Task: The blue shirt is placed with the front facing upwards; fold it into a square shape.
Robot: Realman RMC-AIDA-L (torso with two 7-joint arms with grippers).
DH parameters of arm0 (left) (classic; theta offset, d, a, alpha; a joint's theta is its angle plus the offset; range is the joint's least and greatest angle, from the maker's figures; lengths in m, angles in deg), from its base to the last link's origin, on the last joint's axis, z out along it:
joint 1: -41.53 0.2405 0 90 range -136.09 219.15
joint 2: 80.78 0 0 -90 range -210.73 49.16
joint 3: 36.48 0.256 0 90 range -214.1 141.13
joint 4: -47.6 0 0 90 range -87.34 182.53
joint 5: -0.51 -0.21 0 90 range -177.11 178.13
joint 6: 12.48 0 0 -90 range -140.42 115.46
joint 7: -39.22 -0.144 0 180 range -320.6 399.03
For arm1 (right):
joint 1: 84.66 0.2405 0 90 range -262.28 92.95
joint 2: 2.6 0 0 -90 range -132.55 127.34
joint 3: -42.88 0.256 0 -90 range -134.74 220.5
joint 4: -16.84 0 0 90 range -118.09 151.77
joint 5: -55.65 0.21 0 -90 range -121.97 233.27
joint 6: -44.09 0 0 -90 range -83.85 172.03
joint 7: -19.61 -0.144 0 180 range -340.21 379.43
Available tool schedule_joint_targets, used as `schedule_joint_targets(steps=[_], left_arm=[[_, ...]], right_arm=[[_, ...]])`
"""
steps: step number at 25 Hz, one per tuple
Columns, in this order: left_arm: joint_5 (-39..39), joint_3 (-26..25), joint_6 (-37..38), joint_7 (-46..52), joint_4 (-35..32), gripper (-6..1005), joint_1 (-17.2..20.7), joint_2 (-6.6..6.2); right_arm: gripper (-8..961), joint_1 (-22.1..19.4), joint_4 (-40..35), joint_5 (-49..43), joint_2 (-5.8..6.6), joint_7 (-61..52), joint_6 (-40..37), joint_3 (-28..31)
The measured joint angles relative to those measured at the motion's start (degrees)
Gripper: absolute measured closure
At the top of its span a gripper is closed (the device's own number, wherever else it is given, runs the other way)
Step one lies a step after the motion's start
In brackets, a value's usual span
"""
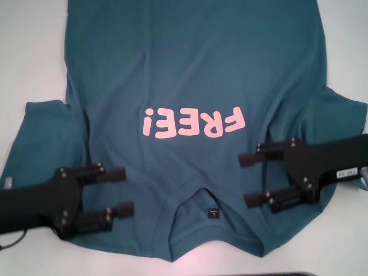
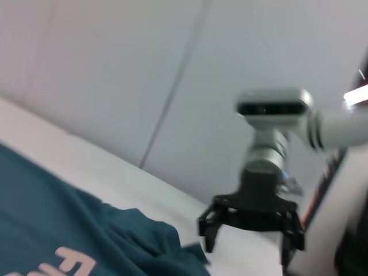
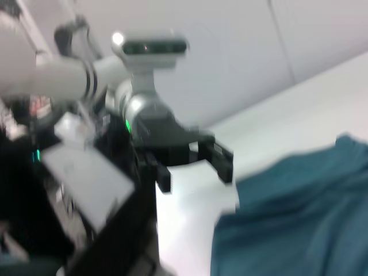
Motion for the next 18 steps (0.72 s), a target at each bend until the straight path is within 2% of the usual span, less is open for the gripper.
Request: schedule_joint_targets(steps=[4,7,10,13,18], left_arm=[[2.42,-1.84,0.71,20.8,2.44,265,-2.13,-1.06],[2.76,-4.51,0.98,39.81,2.3,265,-5.12,-3.28],[2.78,-9.45,-0.16,54.86,0.36,266,-7.05,-4.67],[2.79,-13.43,-3.32,63.85,-1.4,266,-7.38,-5.3],[2.42,-14.51,-11.19,68.03,-3.48,265,-6.51,-7.22]], right_arm=[[58,0.14,-0.13,5.74,0.89,-7.93,-1.71,2.02],[58,0.58,-0.16,7.83,1.78,-17.48,-1.06,3.35],[58,1.07,-0.17,8.15,2.33,-24.88,0.6,4.2],[59,1.19,-0.17,8.18,2.43,-29.13,2.29,4.52],[59,1.3,-0.17,7.98,2.51,-33.26,3.76,4.54]])
